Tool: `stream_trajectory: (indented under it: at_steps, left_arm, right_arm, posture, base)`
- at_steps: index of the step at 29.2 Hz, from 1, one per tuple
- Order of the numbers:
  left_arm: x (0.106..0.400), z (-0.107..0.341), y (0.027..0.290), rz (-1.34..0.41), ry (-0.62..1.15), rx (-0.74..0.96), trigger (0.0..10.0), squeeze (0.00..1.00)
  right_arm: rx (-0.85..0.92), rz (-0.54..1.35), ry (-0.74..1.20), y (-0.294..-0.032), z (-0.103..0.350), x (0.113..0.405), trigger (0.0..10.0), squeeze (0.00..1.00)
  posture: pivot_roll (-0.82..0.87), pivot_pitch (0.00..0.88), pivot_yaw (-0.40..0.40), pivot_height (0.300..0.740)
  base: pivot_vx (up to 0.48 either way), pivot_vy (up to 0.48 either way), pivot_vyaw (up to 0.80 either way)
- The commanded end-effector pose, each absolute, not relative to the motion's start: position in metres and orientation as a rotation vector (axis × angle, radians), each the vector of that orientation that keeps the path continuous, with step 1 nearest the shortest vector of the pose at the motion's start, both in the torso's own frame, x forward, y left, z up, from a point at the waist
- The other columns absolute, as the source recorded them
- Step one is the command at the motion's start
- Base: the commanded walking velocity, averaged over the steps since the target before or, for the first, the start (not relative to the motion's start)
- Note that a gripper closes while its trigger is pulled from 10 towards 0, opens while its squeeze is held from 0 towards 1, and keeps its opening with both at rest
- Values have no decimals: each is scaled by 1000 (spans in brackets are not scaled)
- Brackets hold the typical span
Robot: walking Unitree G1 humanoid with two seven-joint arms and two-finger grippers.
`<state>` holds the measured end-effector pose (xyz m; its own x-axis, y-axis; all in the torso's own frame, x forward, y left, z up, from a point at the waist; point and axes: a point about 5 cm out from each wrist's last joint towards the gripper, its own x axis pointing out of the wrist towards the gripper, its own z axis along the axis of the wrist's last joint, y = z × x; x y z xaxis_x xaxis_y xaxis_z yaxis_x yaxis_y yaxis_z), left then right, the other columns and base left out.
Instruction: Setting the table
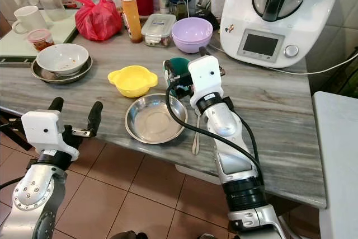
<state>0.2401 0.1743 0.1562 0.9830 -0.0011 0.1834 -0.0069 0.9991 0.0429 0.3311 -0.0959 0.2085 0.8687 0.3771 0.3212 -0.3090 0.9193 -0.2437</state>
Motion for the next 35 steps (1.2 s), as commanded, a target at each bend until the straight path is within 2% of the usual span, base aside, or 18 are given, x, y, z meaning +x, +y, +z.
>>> stream_trajectory:
  at_steps: [1,8,25,35]
  left_arm:
    - [241,155,179,47,-179,48,10000,0]
    - [242,153,178,63,-166,71,10000,0]
    - [245,151,179,102,-149,87,10000,0]
    - [246,148,179,106,-128,93,10000,0]
  right_arm:
    - [-187,375,-385,-93,212,328,10000,0]
    - [-175,362,-364,-96,210,329,10000,0]
    - [-173,346,-348,-99,208,327,10000,0]
    - [-176,329,-348,-101,208,327,10000,0]
  posture:
    - [15,61,42,740]
    - [11,63,45,740]
    - [1,68,52,740]
    - [-4,71,53,740]
  base:
    - [0,0,0]
    - [0,0,0]
    - [0,0,-650]
    - [0,0,0]
